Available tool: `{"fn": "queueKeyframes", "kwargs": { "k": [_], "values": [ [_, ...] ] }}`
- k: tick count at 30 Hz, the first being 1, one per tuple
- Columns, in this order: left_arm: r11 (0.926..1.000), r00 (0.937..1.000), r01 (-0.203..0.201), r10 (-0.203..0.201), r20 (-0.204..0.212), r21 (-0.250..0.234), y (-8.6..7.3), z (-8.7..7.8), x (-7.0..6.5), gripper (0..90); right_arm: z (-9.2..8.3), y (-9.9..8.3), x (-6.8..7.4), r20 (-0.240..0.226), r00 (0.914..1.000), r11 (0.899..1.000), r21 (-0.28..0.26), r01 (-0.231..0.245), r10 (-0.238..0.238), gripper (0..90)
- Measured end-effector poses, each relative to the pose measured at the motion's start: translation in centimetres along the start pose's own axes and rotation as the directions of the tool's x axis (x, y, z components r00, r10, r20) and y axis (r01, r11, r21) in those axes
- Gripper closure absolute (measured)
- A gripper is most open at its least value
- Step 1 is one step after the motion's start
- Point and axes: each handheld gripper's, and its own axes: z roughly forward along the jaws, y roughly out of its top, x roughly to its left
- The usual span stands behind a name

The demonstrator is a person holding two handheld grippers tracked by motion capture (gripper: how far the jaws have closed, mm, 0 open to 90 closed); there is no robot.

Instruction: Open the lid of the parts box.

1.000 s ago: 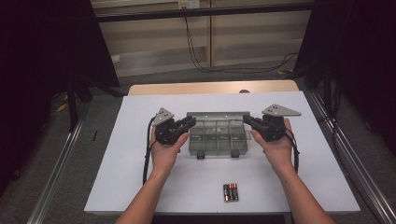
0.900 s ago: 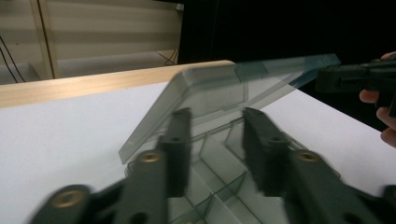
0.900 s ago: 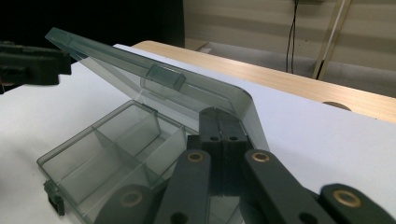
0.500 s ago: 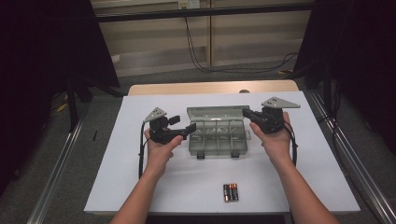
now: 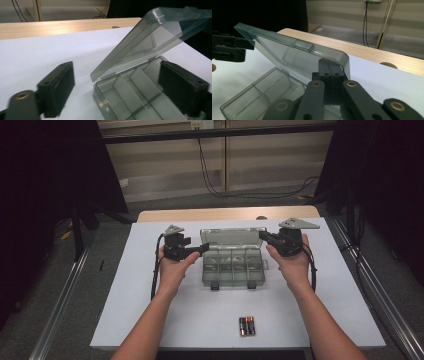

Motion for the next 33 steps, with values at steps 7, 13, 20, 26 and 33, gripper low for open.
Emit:
{"fn": "queueKeyframes", "kwargs": {
  "k": [7,13,20,26,33],
  "values": [
    [0.9998,0.9997,-0.018,0.018,-0.014,-0.006,0.6,0.9,0.0,39.3,0.5,0.5,-0.2,0.007,1.0,1.0,0.007,-0.002,0.002,90.0],
    [0.9994,0.9993,-0.032,0.032,-0.018,-0.014,0.6,1.4,-0.3,58.0,0.8,0.8,-0.5,0.011,0.9998,1.0,0.016,0.015,-0.015,90.0],
    [0.9984,0.9986,-0.02,0.017,-0.051,-0.052,0.7,1.5,-0.3,78.0,0.9,0.8,-0.9,0.005,0.9998,1.0,0.022,0.02,-0.02,90.0],
    [0.9983,0.9974,-0.031,0.028,-0.067,-0.05,0.7,1.6,-0.3,81.2,-0.2,0.4,-1.3,-0.086,0.9963,0.999,-0.034,-0.01,0.007,65.9],
    [0.9982,0.9973,-0.028,0.024,-0.069,-0.054,0.7,1.6,-0.2,81.8,-0.5,-0.3,-1.8,0.024,0.999,0.998,-0.054,-0.037,0.039,22.6]
  ]
}}
